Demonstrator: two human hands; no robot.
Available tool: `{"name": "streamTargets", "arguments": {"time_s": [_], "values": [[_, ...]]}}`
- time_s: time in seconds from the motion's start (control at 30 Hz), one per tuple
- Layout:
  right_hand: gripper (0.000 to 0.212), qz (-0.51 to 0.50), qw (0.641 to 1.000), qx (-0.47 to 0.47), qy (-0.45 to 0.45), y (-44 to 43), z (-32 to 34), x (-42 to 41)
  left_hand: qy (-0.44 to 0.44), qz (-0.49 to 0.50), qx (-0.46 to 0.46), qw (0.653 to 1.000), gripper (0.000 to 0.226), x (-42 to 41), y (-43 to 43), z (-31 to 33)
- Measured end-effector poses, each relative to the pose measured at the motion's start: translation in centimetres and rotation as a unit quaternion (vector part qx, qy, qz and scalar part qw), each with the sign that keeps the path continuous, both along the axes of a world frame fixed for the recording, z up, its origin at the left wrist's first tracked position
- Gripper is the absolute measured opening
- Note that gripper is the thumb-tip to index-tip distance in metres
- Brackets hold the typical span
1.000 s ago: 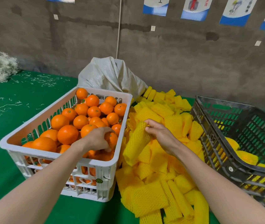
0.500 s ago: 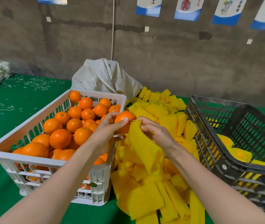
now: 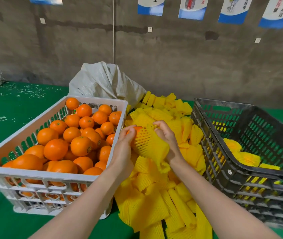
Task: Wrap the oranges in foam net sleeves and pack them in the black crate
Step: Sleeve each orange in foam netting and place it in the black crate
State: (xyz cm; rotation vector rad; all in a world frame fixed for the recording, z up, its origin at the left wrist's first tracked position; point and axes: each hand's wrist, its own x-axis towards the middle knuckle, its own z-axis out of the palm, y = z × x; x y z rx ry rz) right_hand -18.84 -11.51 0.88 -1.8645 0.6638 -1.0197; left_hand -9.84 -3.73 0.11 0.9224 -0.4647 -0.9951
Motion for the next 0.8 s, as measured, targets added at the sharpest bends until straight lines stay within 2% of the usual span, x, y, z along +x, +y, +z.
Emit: {"name": "streamTargets", "arguments": {"time_s": [0.07, 0.13, 0.2, 0.27, 0.33, 0.47, 0.5, 0.6, 0.67, 0.8], "values": [[0.016, -0.036, 0.999, -0.019, 0.001, -0.1, -0.3, -0.2, -0.028, -0.026, -0.012, 0.999, 0.044, 0.0, 0.0, -0.3], [0.017, -0.066, 0.997, -0.039, -0.007, 0.3, -0.5, -0.3, -0.105, -0.017, 0.000, 0.994, 0.058, -0.1, -0.1, -0.6], [0.017, -0.102, 0.993, -0.055, -0.011, 0.9, -0.6, -0.2, -0.112, 0.010, 0.005, 0.994, 0.057, -0.1, -0.3, -0.9], [0.014, -0.131, 0.989, -0.069, -0.015, 1.4, -0.6, 0.1, -0.075, 0.008, 0.003, 0.997, 0.064, -0.3, -0.6, -0.9], [0.021, -0.149, 0.983, -0.104, -0.005, 1.8, -0.7, 0.4, -0.043, 0.007, 0.004, 0.999, 0.063, -0.4, -1.1, -0.5], [0.030, -0.139, 0.975, -0.174, 0.008, 2.7, -1.4, 0.3, -0.079, 0.047, 0.022, 0.996, 0.056, 0.2, -1.7, -0.7], [0.031, -0.132, 0.975, -0.178, -0.002, 2.6, -1.3, 0.2, -0.066, 0.026, 0.008, 0.997, 0.053, 0.3, -1.7, -0.9], [0.027, -0.114, 0.983, -0.138, -0.038, 1.6, -0.9, 0.2, 0.034, -0.057, -0.045, 0.997, 0.052, 0.3, -1.8, -1.2], [0.027, -0.102, 0.990, -0.082, -0.042, 0.7, -0.5, 0.4, 0.062, -0.070, -0.035, 0.995, 0.046, 0.2, -1.9, -1.2], [0.042, -0.071, 0.996, 0.016, -0.045, -0.2, -0.1, 0.5, 0.111, -0.099, -0.024, 0.989, 0.056, 0.4, -2.0, -1.4]]}}
